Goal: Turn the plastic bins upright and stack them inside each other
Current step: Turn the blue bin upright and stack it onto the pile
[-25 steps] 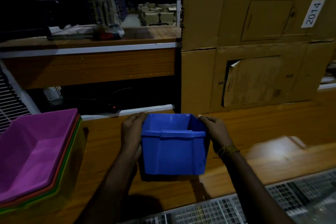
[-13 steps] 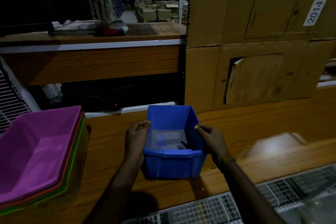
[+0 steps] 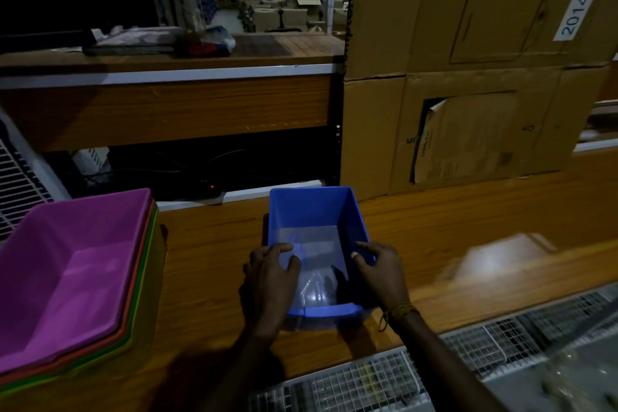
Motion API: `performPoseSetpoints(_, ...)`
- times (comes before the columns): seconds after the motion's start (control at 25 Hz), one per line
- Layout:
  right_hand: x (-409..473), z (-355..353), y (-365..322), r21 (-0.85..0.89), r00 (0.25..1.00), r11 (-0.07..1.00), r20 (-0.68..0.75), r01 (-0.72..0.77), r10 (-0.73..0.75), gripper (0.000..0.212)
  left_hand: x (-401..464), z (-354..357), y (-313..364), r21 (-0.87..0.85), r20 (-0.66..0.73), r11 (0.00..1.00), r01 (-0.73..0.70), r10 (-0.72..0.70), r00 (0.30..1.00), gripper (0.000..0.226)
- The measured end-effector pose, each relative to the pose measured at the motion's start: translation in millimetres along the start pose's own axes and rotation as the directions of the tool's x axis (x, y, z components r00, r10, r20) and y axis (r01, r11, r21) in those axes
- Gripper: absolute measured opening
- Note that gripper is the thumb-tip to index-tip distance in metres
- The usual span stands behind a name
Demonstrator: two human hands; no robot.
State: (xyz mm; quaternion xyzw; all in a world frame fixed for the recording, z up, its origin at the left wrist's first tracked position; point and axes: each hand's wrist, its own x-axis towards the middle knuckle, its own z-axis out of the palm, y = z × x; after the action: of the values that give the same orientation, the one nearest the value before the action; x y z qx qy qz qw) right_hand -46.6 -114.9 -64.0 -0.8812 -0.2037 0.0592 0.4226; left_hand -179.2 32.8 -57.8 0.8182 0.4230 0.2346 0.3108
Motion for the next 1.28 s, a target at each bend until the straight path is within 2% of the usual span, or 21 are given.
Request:
performPoseSetpoints(0.12, 1, -1, -1, -0.066, 1.000, 0.998, -0.007, -0.006, 0.005, 0.039, -4, 2, 3, 0.024, 0.007, 1.000, -0.015, 0.015, 1.000, 0.024)
performPoseSetpoints(0.48, 12, -16, 8, -0.104, 0.997, 0.994, 0.081, 0.021, -0.013, 0.044, -6, 9, 19, -0.061, -0.006, 0.994, 0.092, -0.092, 0.996, 0.026)
performPoseSetpoints(0.84, 20, -34, 27, -0.017, 0.986, 0.999, 0.164, 0.030, -0.027, 0.044, -18, 24, 29, -0.068, -0.070, 0.979, 0.194, -0.199, 0.978, 0.025)
performPoseSetpoints(1.28, 14, -17, 8, 0.082, 0.977, 0.988, 0.158, 0.131, -0.142, 0.039, -21, 12, 30, -0.117, -0.179, 0.954, 0.277, -0.295, 0.939, 0.017)
